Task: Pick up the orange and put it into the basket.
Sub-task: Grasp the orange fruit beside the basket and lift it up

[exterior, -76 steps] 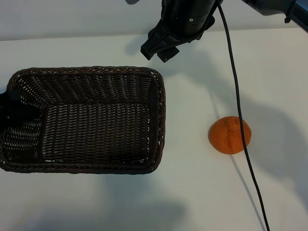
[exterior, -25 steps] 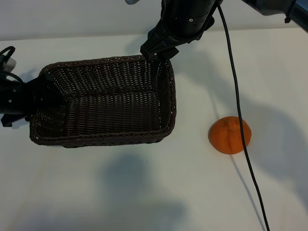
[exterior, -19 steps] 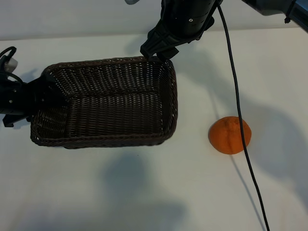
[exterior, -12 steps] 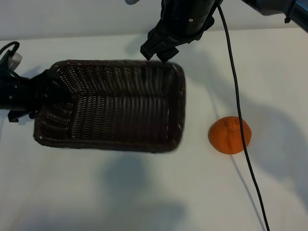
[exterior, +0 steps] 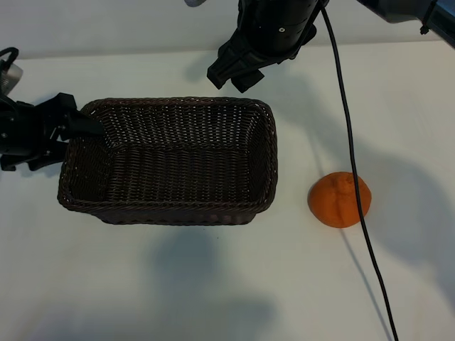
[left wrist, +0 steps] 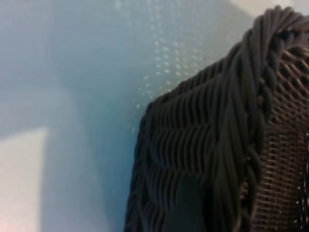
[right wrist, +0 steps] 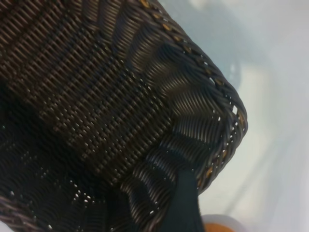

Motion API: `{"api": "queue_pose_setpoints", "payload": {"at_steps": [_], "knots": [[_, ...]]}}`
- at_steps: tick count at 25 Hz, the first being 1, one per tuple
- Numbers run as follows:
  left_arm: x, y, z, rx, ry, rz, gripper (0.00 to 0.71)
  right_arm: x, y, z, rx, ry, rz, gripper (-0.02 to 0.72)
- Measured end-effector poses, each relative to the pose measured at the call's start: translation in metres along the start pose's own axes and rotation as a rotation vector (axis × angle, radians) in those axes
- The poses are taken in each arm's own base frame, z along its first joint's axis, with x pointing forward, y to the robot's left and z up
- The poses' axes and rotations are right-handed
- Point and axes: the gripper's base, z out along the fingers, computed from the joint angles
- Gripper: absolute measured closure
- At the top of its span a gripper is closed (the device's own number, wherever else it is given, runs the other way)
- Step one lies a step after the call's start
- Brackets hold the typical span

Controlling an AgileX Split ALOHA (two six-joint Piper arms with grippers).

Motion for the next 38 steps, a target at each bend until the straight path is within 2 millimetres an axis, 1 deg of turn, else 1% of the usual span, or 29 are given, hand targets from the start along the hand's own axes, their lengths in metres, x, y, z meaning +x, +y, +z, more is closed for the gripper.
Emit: {"api": "queue_pose_setpoints", "payload": {"at_steps": [7, 10, 14, 16, 18, 21, 24, 26, 31, 34, 36, 38], "knots": [[0.005, -0.011, -0.033, -0.088, -0.003, 0.082, 0.093, 0.000, 0.000, 0.000, -0.005, 0.000, 0.002, 0.111], [0.006, -0.019, -0.052, -0.113, -0.048, 0.120, 0.099, 0.000, 0.001, 0.000, -0.008, 0.000, 0.003, 0.111], [0.006, -0.036, -0.078, -0.100, -0.135, 0.171, 0.110, 0.000, 0.001, 0.000, -0.012, 0.000, 0.004, 0.111], [0.004, -0.043, -0.088, -0.089, -0.171, 0.190, 0.112, 0.000, 0.001, 0.000, -0.016, -0.001, 0.006, 0.111], [0.001, -0.048, -0.094, -0.080, -0.188, 0.199, 0.114, 0.000, 0.002, 0.000, -0.023, -0.001, 0.008, 0.119], [0.001, -0.049, -0.095, -0.078, -0.186, 0.203, 0.114, 0.000, 0.002, 0.000, -0.026, -0.001, 0.003, 0.145], [0.001, -0.049, -0.095, -0.077, -0.184, 0.203, 0.114, 0.000, -0.002, -0.002, 0.022, -0.003, -0.012, 0.163], [0.001, -0.049, -0.095, -0.077, -0.183, 0.202, 0.114, 0.001, -0.008, -0.010, 0.061, -0.018, -0.001, 0.167], [0.001, -0.049, -0.095, -0.076, -0.181, 0.202, 0.114, 0.007, -0.034, -0.054, 0.109, -0.106, 0.092, 0.168], [0.001, -0.049, -0.095, -0.076, -0.181, 0.202, 0.115, 0.017, -0.049, -0.077, 0.126, -0.139, 0.147, 0.168], [0.001, -0.049, -0.095, -0.076, -0.181, 0.202, 0.115, 0.028, -0.057, -0.084, 0.137, -0.131, 0.169, 0.168], [0.001, -0.049, -0.095, -0.077, -0.182, 0.201, 0.116, 0.040, -0.064, -0.086, 0.142, -0.110, 0.187, 0.168]]}}
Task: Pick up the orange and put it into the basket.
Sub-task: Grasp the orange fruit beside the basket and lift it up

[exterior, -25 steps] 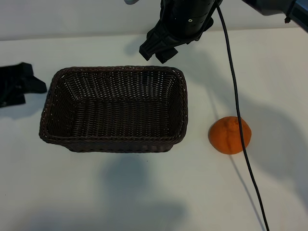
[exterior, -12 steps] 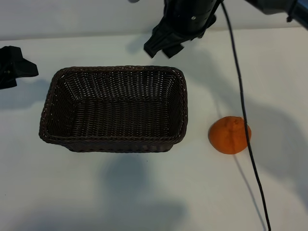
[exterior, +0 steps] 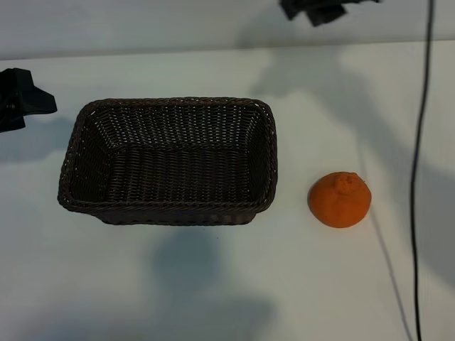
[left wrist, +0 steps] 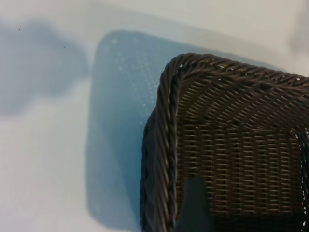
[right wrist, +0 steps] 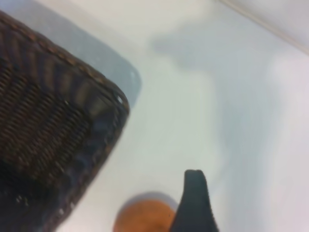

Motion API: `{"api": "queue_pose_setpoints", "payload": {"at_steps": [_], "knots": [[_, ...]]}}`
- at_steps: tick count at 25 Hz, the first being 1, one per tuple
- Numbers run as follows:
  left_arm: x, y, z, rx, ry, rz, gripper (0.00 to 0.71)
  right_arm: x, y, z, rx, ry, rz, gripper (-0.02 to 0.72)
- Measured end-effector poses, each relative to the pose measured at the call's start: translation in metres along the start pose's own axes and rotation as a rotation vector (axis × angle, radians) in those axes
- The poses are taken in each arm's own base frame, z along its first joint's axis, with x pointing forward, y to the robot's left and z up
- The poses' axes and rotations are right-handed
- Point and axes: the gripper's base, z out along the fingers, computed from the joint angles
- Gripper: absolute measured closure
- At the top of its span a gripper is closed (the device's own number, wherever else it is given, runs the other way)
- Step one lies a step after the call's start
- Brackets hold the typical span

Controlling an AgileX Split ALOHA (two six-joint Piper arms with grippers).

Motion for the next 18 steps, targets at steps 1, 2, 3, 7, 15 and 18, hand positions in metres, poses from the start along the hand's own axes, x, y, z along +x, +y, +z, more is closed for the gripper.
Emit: {"api": "queue_pose_setpoints", "payload": {"at_steps": [1, 2, 3, 7, 15, 18], "knots": [[0.000, 0.000, 0.000, 0.000, 0.000, 0.000, 0.115, 0.006, -0.004, 0.001, 0.005, 0.018, 0.002, 0.168], [0.000, 0.000, 0.000, 0.000, 0.000, 0.000, 0.115, 0.012, -0.007, 0.003, 0.009, 0.041, -0.001, 0.168], [0.000, 0.000, 0.000, 0.000, 0.000, 0.000, 0.115, 0.017, -0.009, 0.004, 0.010, 0.056, -0.006, 0.168], [0.000, 0.000, 0.000, 0.000, 0.000, 0.000, 0.115, 0.037, -0.008, 0.021, -0.014, 0.145, -0.040, 0.168], [0.000, 0.000, 0.000, 0.000, 0.000, -0.001, 0.116, 0.068, 0.003, 0.051, -0.099, 0.292, -0.087, 0.168], [0.000, 0.000, 0.000, 0.000, 0.000, -0.001, 0.116, 0.078, 0.007, 0.060, -0.129, 0.326, -0.082, 0.168]]}}
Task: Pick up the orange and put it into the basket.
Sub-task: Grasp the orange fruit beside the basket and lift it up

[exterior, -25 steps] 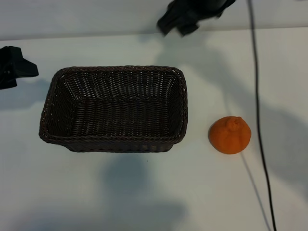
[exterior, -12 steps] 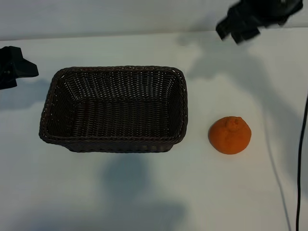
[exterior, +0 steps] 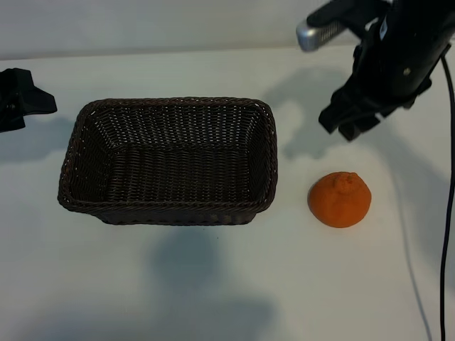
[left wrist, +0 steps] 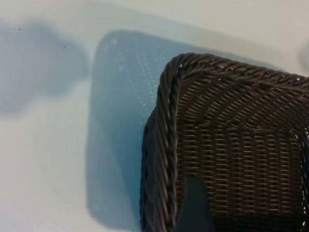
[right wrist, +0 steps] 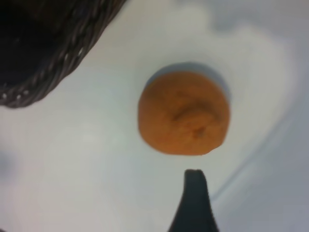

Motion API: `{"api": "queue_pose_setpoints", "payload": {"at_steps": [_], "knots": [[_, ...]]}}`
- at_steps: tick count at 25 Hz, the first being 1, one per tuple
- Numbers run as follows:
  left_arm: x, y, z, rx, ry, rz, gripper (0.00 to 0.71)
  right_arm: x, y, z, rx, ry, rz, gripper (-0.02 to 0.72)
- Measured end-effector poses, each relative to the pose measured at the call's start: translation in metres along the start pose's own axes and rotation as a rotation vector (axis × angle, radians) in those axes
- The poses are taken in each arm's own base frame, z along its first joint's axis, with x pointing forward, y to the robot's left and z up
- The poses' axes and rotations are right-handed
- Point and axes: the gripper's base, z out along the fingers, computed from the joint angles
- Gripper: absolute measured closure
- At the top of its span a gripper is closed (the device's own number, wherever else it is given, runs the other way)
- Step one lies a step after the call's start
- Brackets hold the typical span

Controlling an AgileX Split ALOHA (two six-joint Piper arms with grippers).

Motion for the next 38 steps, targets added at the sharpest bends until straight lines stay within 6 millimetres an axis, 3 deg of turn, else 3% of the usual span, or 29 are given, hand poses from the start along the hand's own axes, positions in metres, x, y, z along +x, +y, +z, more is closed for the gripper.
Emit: {"api": "queue_pose_setpoints", "payload": {"at_steps": [8, 12, 18, 23, 31, 38], "knots": [[0.000, 0.000, 0.000, 0.001, 0.001, -0.005, 0.117, 0.016, 0.002, 0.031, -0.006, 0.055, -0.007, 0.168], [-0.012, -0.008, -0.009, 0.020, -0.007, 0.020, 0.117, 0.020, 0.002, 0.038, -0.008, 0.068, -0.009, 0.168], [-0.034, -0.012, -0.029, -0.064, -0.029, 0.021, 0.117, 0.020, 0.003, 0.040, -0.014, 0.058, -0.007, 0.168], [-0.034, -0.007, -0.032, -0.143, 0.000, 0.011, 0.117, 0.019, 0.004, 0.040, -0.026, 0.047, -0.002, 0.168], [-0.034, -0.011, -0.031, -0.093, -0.001, -0.005, 0.118, 0.015, 0.008, 0.041, -0.065, -0.002, 0.002, 0.168], [-0.033, -0.013, -0.031, -0.073, 0.006, -0.001, 0.118, 0.020, 0.008, 0.078, -0.064, 0.038, 0.083, 0.168]]}}
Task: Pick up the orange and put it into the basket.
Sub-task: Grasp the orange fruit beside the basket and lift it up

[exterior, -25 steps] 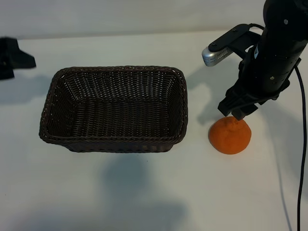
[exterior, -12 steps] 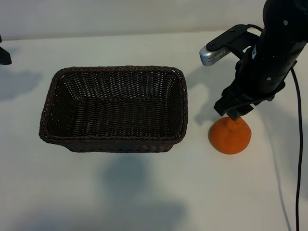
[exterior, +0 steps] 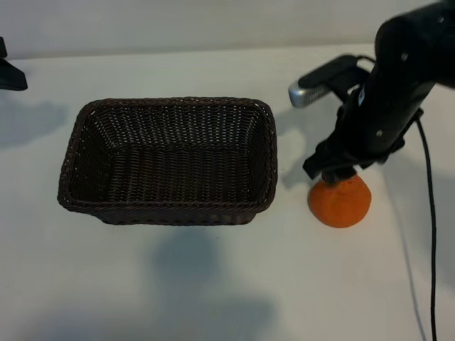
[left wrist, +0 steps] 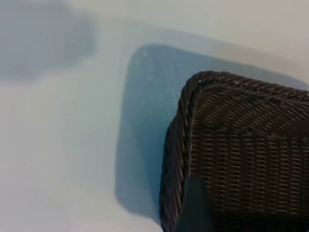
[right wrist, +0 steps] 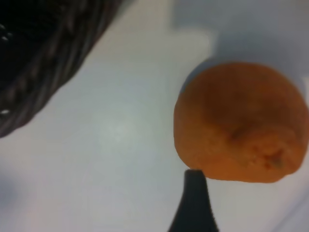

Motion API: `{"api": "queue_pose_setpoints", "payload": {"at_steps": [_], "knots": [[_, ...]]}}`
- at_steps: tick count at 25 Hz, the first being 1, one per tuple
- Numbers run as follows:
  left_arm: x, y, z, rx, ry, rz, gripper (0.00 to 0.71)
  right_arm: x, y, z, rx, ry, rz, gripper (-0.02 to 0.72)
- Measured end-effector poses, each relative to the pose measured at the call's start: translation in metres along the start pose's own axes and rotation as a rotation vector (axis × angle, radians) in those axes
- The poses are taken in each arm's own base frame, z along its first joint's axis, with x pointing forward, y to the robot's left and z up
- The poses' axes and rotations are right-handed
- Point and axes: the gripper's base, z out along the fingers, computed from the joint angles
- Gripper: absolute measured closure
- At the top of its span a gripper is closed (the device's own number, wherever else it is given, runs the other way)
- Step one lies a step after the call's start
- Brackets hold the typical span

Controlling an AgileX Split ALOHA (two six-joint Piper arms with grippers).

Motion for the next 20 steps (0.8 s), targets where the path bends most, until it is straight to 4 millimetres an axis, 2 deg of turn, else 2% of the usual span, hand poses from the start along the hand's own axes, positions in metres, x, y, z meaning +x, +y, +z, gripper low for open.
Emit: {"api": "queue_pose_setpoints", "payload": {"at_steps": [7, 12, 20], "knots": [[0.000, 0.000, 0.000, 0.002, 0.005, 0.003, 0.118, 0.002, -0.003, 0.017, 0.017, -0.057, 0.043, 0.168], [0.001, 0.000, 0.000, 0.002, 0.007, 0.007, 0.118, 0.002, -0.005, 0.020, 0.042, -0.086, 0.031, 0.168], [0.001, 0.000, 0.000, 0.003, 0.010, 0.012, 0.118, 0.012, -0.006, 0.036, 0.050, -0.042, 0.030, 0.168]]}}
